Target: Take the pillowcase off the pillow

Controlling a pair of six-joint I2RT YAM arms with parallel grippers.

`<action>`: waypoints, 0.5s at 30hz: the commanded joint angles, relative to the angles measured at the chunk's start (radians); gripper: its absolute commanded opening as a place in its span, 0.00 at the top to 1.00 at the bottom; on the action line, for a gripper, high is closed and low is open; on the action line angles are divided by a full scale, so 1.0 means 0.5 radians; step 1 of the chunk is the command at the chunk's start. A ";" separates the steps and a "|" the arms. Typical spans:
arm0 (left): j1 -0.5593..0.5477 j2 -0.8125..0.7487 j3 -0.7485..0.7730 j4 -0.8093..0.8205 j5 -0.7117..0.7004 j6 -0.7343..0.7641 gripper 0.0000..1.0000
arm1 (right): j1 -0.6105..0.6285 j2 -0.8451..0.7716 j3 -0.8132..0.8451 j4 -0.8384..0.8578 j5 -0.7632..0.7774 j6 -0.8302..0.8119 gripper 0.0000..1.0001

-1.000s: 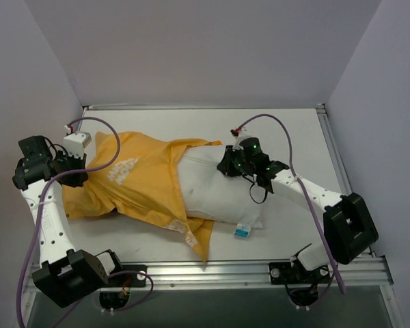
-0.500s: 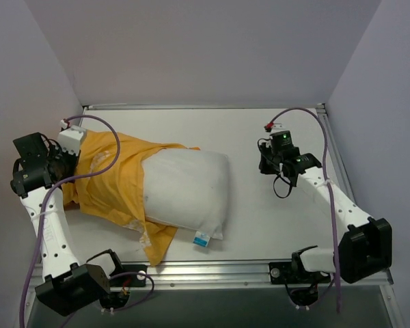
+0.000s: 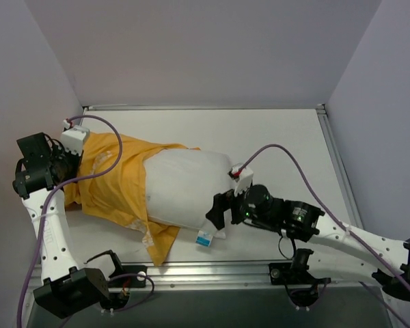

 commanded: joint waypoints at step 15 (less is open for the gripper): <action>-0.049 -0.003 0.124 0.087 0.005 -0.113 0.98 | 1.403 1.133 0.461 0.326 1.816 -1.945 0.00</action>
